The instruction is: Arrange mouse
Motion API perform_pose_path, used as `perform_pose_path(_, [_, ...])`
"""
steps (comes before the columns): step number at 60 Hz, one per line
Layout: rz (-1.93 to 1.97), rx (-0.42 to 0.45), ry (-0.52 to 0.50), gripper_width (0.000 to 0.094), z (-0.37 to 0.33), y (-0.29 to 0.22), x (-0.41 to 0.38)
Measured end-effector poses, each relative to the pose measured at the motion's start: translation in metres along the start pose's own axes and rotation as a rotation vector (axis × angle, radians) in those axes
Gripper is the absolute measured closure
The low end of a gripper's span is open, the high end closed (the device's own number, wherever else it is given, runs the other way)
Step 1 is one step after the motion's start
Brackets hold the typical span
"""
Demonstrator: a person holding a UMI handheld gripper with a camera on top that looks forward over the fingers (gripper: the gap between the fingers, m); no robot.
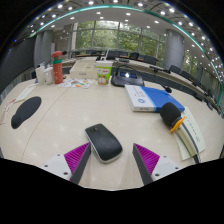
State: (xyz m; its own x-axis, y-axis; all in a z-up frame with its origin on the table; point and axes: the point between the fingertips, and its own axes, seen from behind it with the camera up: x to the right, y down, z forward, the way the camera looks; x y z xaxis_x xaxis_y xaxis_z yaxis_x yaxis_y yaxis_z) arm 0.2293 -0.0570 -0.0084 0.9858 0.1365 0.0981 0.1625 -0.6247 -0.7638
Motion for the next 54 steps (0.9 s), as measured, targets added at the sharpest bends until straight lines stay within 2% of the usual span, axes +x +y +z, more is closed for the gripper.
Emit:
perform_pose_path(18, [0.03,0.004,-0.029,0.0103,0.033,-0.022,0.004])
perform_pose_path(26, [0.043,0.013,-0.064,0.026,0.04,-0.027,-0.002])
perform_pose_path(30, [0.034,0.022,-0.086,0.0458,0.041,-0.029,-0.008])
perform_pose_path(45, [0.045,0.003,-0.078,0.0601,0.042,-0.028,-0.007])
perform_pose_path(54, [0.072,0.006,-0.086,0.0616,0.035,-0.033,-0.011])
